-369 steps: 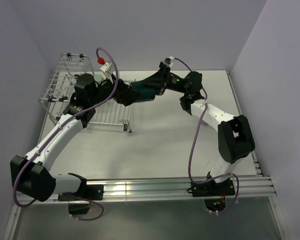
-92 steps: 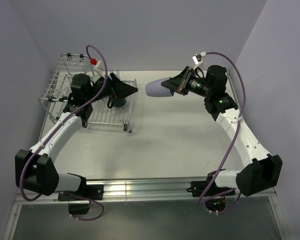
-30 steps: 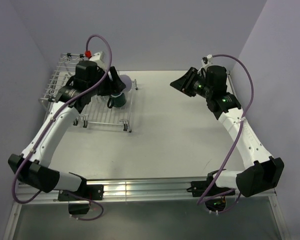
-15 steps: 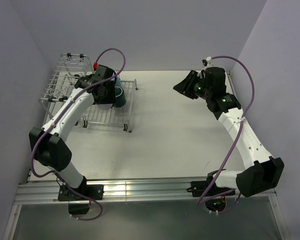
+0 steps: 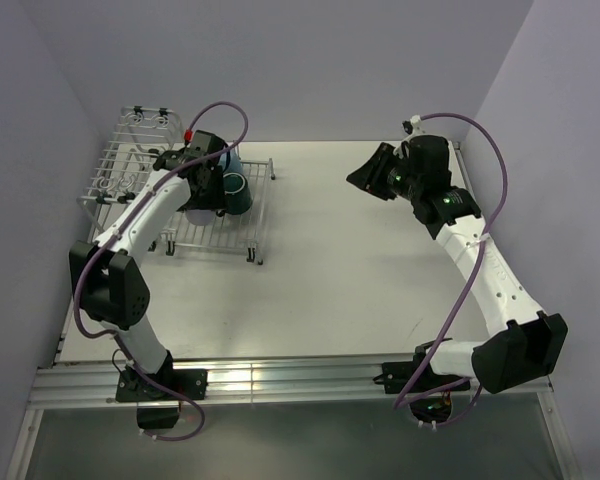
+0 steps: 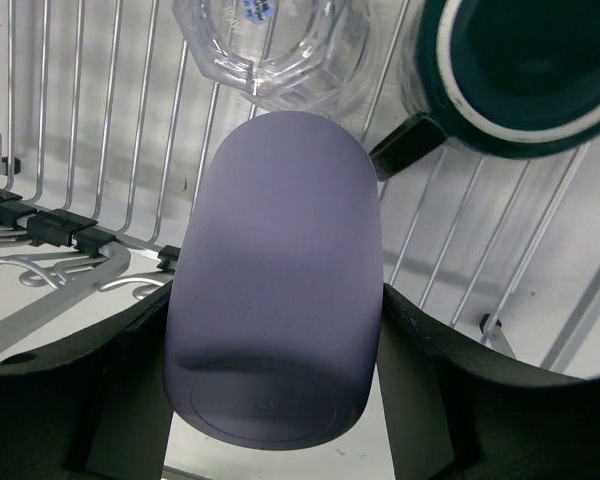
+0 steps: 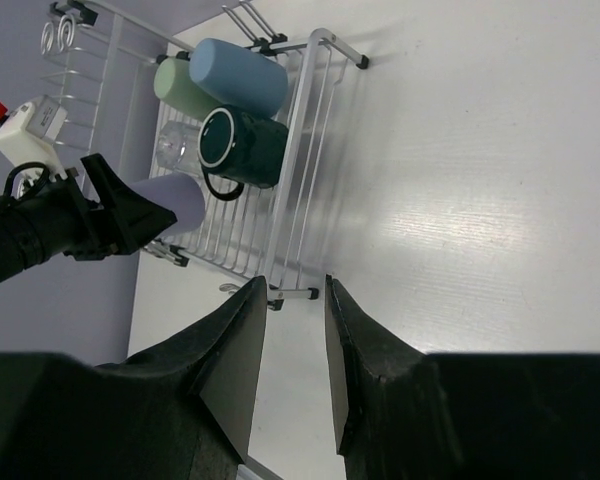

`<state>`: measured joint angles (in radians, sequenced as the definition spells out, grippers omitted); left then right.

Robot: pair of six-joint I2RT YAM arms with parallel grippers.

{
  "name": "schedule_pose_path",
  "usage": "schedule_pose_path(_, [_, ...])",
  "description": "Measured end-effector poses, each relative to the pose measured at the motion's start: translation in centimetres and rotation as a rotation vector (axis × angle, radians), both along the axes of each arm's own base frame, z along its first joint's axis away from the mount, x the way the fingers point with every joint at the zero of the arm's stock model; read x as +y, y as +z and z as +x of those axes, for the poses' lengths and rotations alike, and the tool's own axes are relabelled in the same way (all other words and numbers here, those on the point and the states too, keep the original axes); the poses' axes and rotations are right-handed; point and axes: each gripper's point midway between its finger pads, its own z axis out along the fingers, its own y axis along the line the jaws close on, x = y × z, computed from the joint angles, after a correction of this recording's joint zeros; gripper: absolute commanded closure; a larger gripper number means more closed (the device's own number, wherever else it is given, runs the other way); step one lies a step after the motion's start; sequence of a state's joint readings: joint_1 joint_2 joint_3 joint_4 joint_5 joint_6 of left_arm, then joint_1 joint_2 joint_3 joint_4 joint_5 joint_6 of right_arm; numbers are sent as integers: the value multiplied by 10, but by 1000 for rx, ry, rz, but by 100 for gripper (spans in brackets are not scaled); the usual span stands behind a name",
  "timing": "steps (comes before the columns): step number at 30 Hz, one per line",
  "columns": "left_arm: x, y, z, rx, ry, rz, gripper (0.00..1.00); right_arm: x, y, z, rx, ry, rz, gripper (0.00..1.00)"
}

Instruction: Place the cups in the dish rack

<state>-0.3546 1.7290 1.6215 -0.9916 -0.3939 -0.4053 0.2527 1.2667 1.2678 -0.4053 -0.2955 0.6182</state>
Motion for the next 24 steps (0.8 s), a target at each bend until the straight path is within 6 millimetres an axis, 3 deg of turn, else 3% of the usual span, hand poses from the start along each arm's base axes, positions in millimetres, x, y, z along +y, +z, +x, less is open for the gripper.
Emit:
schedule_pose_path(11, [8,-28,4,68,6,8,88,0,-6,2,12,3,-10,63])
schedule_pose_path(14, [7,-36,4,87,4,12,81,1,-8,3,16,3,-11,63])
schedule_pose_path(24, [8,-42,3,101,5,16,39,2,-12,5,28,7,-15,63])
